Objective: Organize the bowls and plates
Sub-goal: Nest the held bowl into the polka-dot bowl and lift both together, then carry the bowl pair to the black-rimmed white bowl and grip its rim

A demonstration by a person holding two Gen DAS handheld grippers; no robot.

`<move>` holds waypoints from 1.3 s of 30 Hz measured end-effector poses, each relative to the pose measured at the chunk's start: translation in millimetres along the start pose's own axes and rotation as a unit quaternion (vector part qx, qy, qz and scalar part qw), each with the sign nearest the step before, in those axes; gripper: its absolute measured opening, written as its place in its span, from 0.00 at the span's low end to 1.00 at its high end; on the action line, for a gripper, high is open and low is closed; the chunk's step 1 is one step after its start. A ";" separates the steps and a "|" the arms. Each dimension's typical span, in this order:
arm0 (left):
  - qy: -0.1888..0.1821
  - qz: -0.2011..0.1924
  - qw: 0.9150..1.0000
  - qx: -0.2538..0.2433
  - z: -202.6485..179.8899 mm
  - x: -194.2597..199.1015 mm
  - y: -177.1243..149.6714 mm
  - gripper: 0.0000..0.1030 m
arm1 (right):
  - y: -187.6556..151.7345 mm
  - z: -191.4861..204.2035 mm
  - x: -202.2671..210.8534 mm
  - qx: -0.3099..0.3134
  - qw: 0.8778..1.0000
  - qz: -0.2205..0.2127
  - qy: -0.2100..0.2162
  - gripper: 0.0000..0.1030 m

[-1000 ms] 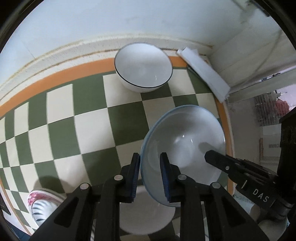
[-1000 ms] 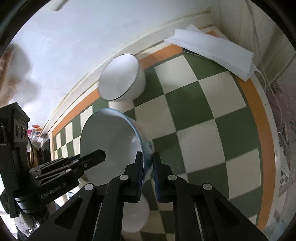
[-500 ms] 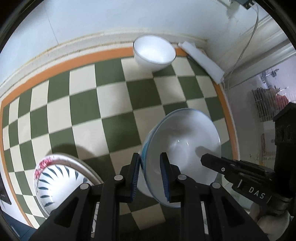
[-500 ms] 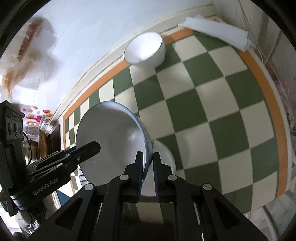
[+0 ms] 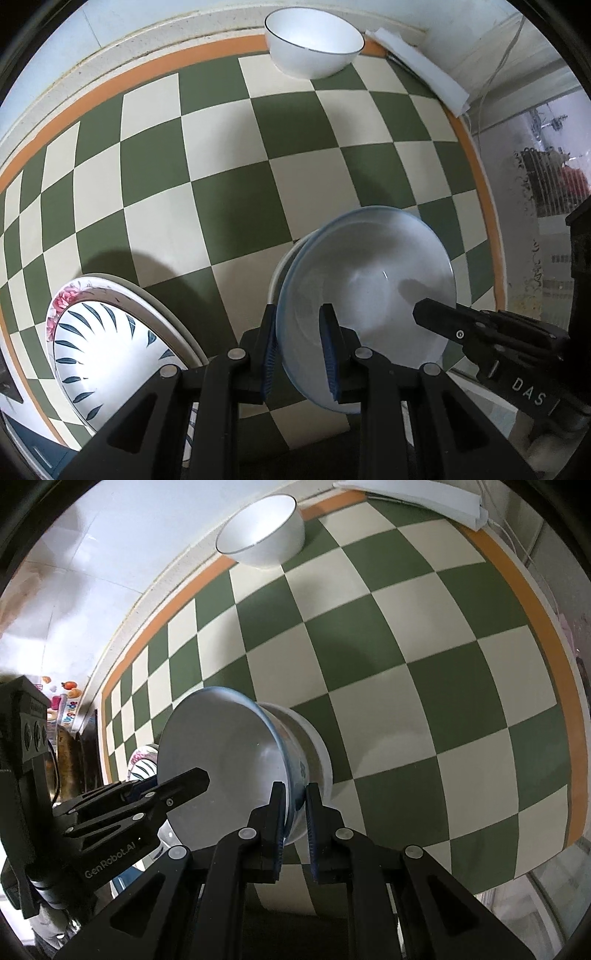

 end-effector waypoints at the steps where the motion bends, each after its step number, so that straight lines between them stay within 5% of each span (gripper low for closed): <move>1: 0.003 0.001 1.000 -0.002 -0.1 -1.6 -0.2 0.19 | -0.6 0.3 -0.9 0.001 1.000 0.002 -0.001 0.12; 25: 0.012 0.031 0.999 -0.013 -0.6 -3.1 -8.4 0.19 | -0.8 -0.6 -12.4 0.013 0.999 0.027 -0.017 0.12; 39: -0.010 -0.025 1.000 -0.015 -12.6 64.2 29.9 0.20 | 14.3 22.0 28.9 0.038 0.999 0.007 0.016 0.12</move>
Point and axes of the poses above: each gripper's, at about its wrist camera, not at the fingertips, and x roughly against the way its jaws point, z to its left, y to its top, the point moved 9 cm from there along -x, roughly the way its jaws point, and after that the axes turned 14 degrees about -z, right-handed, at the moved point
